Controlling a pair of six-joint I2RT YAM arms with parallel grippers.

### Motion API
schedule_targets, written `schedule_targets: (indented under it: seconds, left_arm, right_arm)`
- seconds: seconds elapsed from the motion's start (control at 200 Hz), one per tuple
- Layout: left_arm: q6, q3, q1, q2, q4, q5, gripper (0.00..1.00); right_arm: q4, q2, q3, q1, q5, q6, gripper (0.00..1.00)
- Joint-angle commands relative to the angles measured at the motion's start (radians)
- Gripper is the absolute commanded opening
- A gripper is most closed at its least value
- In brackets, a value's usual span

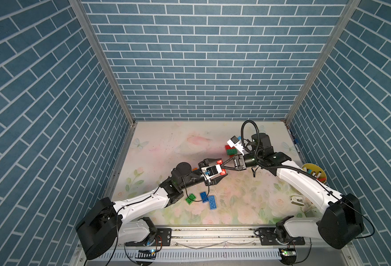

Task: Assemble a rectangle with lego
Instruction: Pick up the lego brick from the center of the board.

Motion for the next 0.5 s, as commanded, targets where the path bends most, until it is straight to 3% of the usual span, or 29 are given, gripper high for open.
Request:
schedule_targets:
  seconds: [0.0, 0.115, 0.28, 0.38, 0.495]
  left_arm:
    - [-0.011, 0.021, 0.010, 0.000, 0.020, -0.023, 0.52]
    - [-0.016, 0.016, 0.010, 0.000, 0.020, -0.042, 0.41]
    - [-0.073, 0.033, 0.010, 0.011, -0.006, -0.125, 0.38]
    - [-0.143, 0.071, 0.006, 0.019, -0.086, -0.184, 0.38]
    - [-0.247, 0.131, -0.014, 0.041, -0.218, -0.258, 0.38]
  right_arm:
    - [-0.018, -0.018, 0.023, 0.007, -0.025, -0.046, 0.16]
    - [-0.042, -0.017, 0.035, 0.007, -0.005, -0.059, 0.19]
    - [-0.115, -0.031, 0.064, -0.024, 0.142, -0.096, 0.49]
    - [-0.150, -0.069, 0.072, -0.074, 0.326, -0.076, 0.56]
    - [-0.233, -0.128, 0.097, -0.121, 0.651, -0.053, 0.58]
